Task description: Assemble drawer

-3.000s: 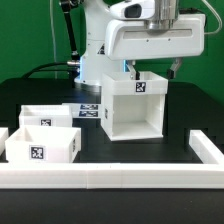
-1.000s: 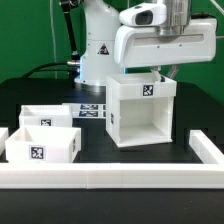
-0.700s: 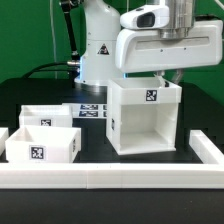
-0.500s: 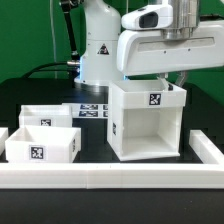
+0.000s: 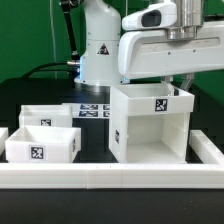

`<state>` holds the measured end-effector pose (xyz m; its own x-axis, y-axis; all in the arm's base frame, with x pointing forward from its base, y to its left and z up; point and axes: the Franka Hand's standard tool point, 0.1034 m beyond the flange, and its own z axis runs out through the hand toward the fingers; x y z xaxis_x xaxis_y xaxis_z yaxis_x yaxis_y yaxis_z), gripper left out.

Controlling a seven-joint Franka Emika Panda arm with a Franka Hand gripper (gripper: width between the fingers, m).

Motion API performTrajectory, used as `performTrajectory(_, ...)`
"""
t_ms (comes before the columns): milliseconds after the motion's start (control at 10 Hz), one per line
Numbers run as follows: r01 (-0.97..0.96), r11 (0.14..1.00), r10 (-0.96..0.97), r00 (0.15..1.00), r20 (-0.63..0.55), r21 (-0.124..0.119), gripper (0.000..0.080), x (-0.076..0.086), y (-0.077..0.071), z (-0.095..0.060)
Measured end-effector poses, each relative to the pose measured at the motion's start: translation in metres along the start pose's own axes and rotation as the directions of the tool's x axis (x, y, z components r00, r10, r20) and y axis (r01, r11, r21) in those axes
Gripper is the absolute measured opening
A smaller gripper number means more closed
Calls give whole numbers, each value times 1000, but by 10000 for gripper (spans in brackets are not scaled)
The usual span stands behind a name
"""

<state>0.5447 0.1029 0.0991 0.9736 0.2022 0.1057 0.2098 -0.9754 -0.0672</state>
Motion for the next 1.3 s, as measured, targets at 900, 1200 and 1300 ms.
performTrajectory(900,-514,856,516,856,-34,58,39,43,15,-3)
performTrajectory(1200,-638,766,641,766,-35,78,39,50,13,-6)
performTrajectory(1300,-691,718,695,718,-30,86,39,51,12,-6)
